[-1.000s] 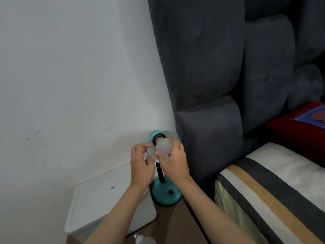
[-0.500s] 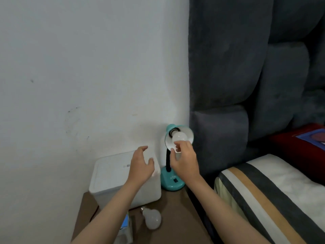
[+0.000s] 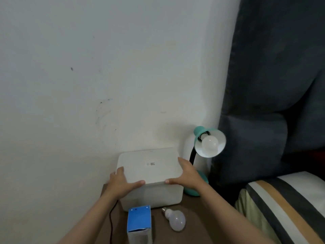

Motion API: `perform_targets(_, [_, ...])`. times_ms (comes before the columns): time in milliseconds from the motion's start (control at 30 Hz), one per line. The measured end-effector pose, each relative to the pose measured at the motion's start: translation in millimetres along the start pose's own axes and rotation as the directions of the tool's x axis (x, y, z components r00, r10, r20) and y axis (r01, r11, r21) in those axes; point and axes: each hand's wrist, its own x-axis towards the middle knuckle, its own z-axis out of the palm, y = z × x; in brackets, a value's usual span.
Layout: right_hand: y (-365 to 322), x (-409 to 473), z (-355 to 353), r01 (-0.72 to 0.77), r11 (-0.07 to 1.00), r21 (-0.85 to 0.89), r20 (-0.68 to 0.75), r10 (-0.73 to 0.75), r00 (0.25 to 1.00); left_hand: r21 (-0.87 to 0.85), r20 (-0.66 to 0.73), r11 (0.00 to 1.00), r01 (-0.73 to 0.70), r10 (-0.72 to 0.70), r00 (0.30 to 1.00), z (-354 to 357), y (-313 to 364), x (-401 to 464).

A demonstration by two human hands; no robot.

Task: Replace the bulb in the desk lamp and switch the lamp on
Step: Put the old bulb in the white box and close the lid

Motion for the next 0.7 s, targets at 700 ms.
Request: perform_targets(700, [-45, -76, -39, 0.099, 0.993, -0.065, -0.049, -0.103, 0.994, -0.071, -0.121, 0.978, -0.198, 0.189, 0.975, -27, 23, -82])
